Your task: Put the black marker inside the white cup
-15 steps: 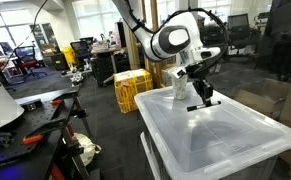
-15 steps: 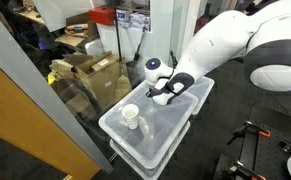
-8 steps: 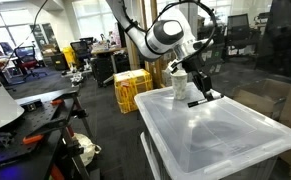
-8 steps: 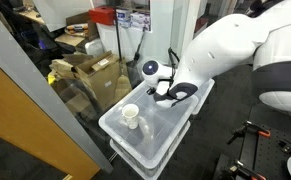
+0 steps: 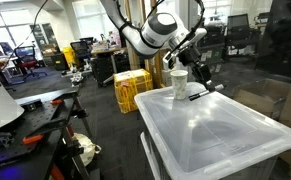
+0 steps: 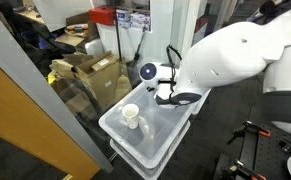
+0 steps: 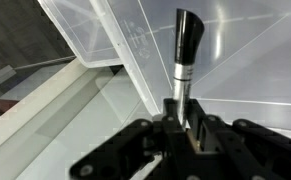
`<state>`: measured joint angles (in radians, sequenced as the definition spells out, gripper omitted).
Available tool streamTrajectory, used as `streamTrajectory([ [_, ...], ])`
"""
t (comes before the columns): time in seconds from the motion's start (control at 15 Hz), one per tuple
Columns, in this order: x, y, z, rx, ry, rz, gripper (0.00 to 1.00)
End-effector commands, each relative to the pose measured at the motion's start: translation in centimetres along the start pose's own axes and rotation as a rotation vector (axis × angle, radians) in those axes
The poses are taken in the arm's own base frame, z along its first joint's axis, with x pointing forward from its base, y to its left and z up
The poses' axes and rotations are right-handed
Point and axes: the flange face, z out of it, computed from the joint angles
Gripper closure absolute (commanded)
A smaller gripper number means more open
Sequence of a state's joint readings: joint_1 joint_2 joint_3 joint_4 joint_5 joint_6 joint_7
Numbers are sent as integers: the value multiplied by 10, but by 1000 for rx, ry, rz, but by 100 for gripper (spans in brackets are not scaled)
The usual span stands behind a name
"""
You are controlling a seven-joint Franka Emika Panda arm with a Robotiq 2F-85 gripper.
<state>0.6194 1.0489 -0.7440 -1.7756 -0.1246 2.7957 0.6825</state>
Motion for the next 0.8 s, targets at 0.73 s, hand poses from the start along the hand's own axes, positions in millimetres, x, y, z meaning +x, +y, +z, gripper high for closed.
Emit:
streamTrajectory([
  [0.73, 3, -10, -21, -146, 266, 84, 95],
])
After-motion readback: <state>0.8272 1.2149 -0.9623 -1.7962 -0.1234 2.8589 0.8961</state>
